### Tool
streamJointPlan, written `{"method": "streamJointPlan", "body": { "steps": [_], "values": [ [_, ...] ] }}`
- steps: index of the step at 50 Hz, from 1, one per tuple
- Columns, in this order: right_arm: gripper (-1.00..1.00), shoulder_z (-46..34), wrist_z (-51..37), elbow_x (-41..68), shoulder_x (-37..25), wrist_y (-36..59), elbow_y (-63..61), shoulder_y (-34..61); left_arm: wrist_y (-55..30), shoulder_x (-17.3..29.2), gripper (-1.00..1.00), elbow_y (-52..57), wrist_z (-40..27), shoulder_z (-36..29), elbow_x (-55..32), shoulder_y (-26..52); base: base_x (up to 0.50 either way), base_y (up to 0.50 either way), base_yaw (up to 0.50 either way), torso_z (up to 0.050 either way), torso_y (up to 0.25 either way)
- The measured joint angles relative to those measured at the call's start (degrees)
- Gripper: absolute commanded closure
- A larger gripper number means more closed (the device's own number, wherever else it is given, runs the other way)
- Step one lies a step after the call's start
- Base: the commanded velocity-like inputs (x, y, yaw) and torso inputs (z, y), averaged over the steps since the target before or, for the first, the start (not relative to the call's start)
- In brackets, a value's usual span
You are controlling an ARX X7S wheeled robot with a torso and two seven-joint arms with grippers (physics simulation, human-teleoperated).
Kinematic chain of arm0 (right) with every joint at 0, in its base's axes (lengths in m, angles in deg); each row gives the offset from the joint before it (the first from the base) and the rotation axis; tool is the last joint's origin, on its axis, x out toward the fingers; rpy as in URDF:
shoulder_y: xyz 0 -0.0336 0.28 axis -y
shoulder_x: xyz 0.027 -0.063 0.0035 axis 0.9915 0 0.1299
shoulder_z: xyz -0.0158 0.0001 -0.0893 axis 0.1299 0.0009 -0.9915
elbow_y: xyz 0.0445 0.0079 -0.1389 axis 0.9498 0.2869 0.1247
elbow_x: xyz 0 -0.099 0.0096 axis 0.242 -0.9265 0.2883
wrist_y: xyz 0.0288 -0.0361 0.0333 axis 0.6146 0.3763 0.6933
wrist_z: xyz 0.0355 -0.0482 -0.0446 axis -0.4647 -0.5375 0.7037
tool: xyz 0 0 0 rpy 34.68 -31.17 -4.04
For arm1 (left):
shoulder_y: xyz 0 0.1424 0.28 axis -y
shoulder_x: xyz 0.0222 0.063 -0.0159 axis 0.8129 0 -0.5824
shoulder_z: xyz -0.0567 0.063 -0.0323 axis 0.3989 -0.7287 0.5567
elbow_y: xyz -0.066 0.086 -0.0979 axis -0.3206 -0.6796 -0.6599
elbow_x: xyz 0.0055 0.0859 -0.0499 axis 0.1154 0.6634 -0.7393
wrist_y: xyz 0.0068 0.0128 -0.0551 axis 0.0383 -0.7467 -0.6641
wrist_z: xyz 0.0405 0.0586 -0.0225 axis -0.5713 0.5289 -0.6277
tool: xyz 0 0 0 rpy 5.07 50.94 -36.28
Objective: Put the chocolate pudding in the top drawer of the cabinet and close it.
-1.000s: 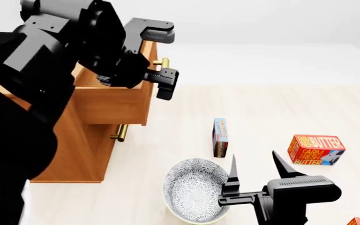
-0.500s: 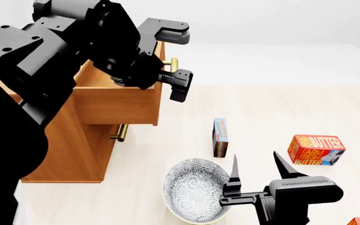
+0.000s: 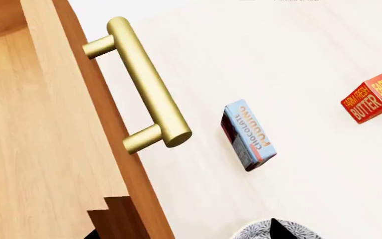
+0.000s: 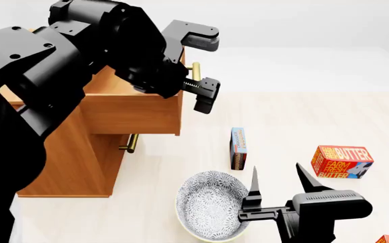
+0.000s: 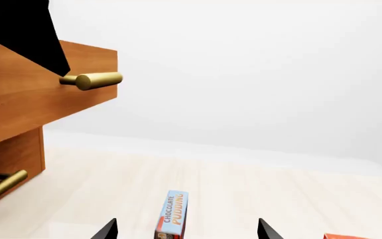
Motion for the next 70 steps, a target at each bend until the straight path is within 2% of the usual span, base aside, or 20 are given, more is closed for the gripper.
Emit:
{"method": "streamJointPlan", "body": {
  "steps": [11,39,55,61,70],
  "values": [
    [-1.00,0.1,0.0,0.3,-0.1,-0.8,0.5,-0.2,1.6,-0.2,-1.00,2.7,-0.1,1.9,-4.4,1.3,0.00,0.00,0.00,0.000,0.000],
    [-1.00,0.2,-0.1,0.7,-0.4,-2.2,1.6,-0.3,3.8,0.5,-1.00,5.9,-1.5,-1.2,-6.8,2.3,0.00,0.00,0.00,0.001,0.002],
    [-1.00,0.0,-0.4,0.9,-0.5,-2.2,1.6,-0.2,4.3,-0.1,-1.00,3.6,-0.1,2.8,-6.1,6.9,0.00,0.00,0.00,0.000,0.001],
    [-1.00,-0.1,-0.5,0.9,-0.5,-2.3,1.6,-0.2,5.8,2.5,-1.00,7.6,-2.5,4.3,-5.7,7.8,0.00,0.00,0.00,0.000,0.000],
    [-1.00,-0.2,-0.8,0.9,-0.6,-2.3,1.5,-0.1,12.8,11.7,-1.00,22.3,-10.6,7.8,-4.7,7.0,0.00,0.00,0.00,0.000,0.000]
  ]
}}
